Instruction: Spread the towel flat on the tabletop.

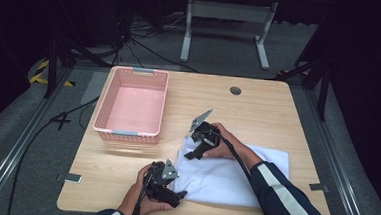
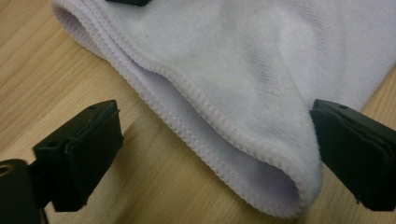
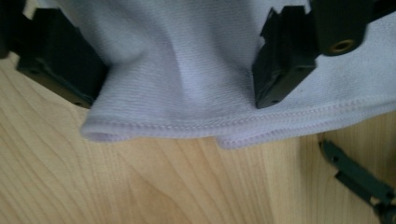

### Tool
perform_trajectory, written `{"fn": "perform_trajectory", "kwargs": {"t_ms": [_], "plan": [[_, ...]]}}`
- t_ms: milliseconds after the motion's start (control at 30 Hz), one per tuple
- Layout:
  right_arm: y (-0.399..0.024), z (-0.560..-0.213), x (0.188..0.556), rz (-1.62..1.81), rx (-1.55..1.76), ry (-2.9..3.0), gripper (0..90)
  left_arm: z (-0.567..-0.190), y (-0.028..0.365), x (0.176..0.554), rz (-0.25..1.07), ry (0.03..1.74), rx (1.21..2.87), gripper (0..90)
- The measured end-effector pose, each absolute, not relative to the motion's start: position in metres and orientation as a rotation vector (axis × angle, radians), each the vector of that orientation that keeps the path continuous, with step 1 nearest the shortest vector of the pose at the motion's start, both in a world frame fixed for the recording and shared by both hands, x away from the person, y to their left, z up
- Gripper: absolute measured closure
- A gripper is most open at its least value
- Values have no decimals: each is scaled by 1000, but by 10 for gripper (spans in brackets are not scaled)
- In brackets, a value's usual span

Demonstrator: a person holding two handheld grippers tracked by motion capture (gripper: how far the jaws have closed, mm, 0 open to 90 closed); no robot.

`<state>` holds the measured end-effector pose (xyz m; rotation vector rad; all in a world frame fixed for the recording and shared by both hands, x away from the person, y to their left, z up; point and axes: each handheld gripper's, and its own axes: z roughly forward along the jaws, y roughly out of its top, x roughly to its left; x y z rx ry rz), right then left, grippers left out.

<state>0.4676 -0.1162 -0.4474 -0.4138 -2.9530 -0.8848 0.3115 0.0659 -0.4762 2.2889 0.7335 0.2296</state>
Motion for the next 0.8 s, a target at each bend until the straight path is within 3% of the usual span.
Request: {"fn": "perform_trajectory", "kwargs": {"t_ms": [133, 300, 433, 567, 700, 733, 800], "plan": [[-112, -448, 461, -858, -393, -3022, 203, -477, 65, 311, 239, 726, 2292, 15], [-112, -444, 458, -841, -350, -3051, 317, -477, 63, 313, 245, 727, 2289, 10], [-112, -441, 465, -863, -430, -3097, 189, -477, 63, 313, 245, 726, 2289, 10], [-114, -448, 468, -848, -462, -3059, 165, -478, 62, 313, 244, 725, 2290, 9], [-113, -446, 464, -845, -396, -3056, 301, -476, 62, 313, 237, 722, 2309, 14], [-113, -446, 464, -845, -396, -3056, 301, -476, 62, 313, 237, 722, 2309, 23], [-112, -444, 461, -831, -369, -3044, 408, -476, 63, 313, 245, 706, 2308, 41]]}}
